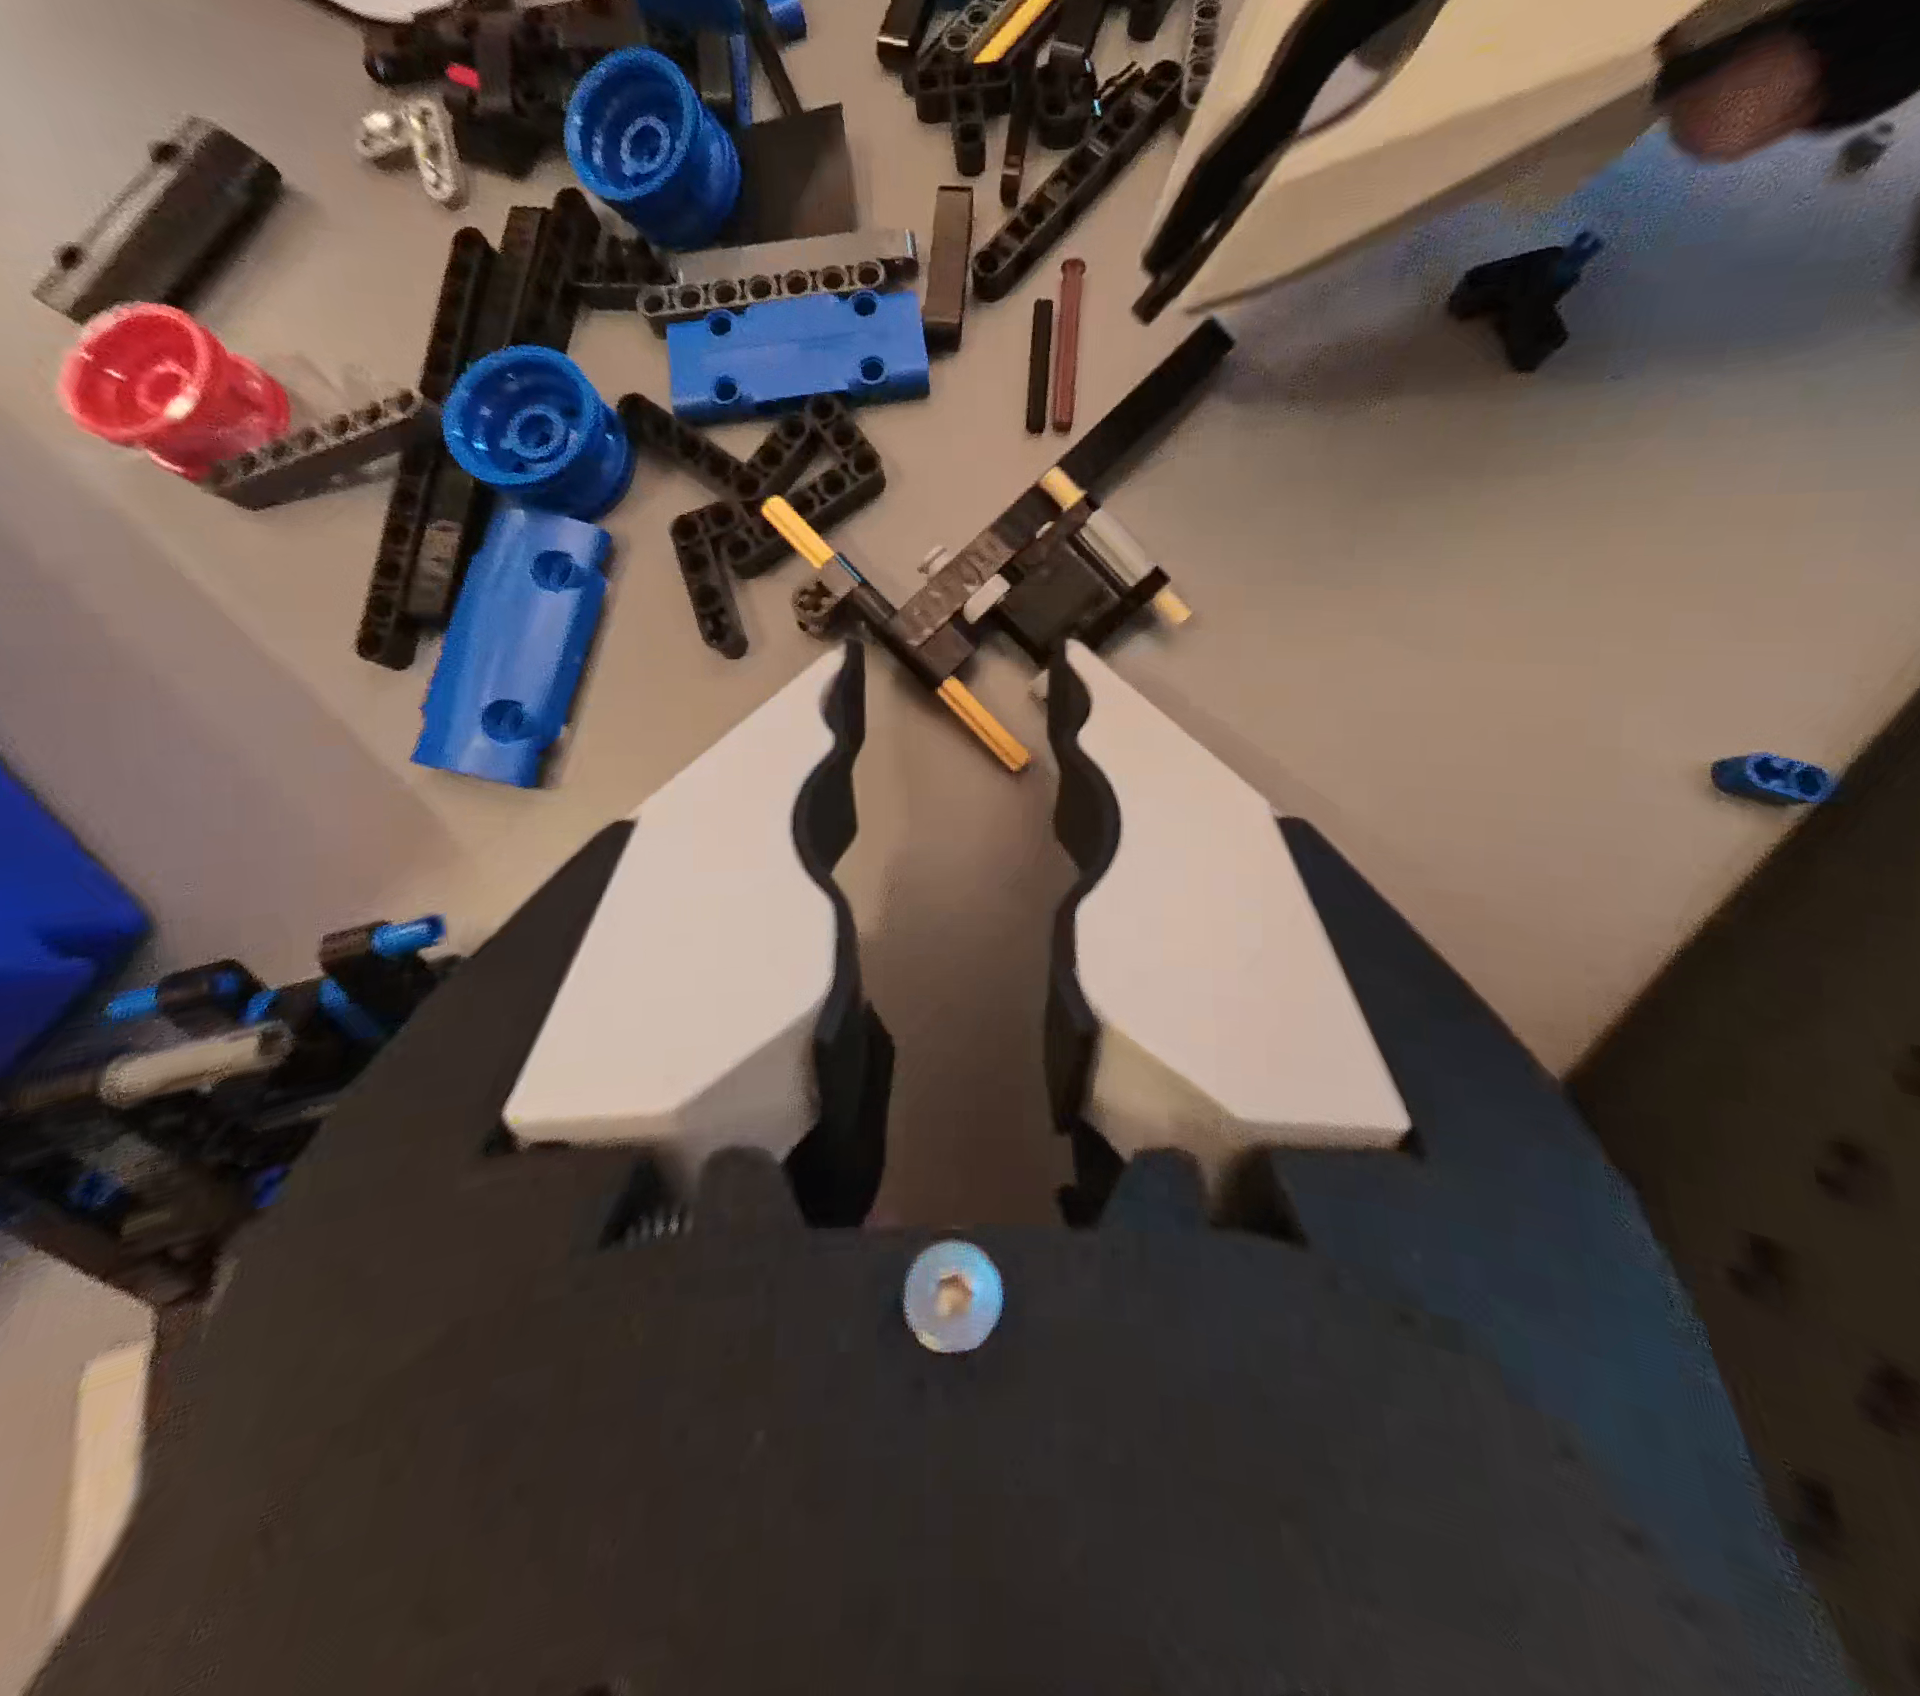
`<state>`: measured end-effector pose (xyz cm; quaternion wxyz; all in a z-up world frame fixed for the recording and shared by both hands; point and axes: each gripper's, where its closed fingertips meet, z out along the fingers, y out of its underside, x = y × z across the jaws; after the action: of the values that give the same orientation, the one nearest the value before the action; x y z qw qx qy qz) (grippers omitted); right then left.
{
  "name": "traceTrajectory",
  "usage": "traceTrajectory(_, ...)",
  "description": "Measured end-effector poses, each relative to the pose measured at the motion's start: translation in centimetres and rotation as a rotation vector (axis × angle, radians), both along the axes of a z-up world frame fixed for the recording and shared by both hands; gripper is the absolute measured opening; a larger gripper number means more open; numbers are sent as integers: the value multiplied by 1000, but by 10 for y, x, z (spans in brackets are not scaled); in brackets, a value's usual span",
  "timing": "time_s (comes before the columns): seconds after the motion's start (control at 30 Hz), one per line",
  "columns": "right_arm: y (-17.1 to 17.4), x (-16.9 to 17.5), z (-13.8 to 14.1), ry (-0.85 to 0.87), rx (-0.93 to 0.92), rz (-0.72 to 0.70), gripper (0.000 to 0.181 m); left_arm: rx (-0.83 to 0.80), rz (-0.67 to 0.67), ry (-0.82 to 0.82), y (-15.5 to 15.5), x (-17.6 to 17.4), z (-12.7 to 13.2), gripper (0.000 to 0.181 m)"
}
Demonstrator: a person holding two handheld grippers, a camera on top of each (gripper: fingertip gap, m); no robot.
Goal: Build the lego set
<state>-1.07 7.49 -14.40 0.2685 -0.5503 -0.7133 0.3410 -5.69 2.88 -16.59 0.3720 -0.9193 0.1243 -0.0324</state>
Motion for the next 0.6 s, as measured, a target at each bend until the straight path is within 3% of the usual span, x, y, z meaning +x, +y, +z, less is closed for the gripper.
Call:
traceTrajectory(0.23,-10,-2,-22,-53,27,51,4,-61,29,-199,5,8,-9,35)
traceTrajectory(0.37,-10,4,-35,-91,38,64,4,-67,35,-401,11,19,-6,22)
traceTrajectory(0.5,-10,8,-32,-97,-4,84,4,-51,46,-414,17,22,-8,14)
traceTrajectory(0.6,9,6,-11,-32,-22,33,3,-51,44,-419,18,22,-7,14)
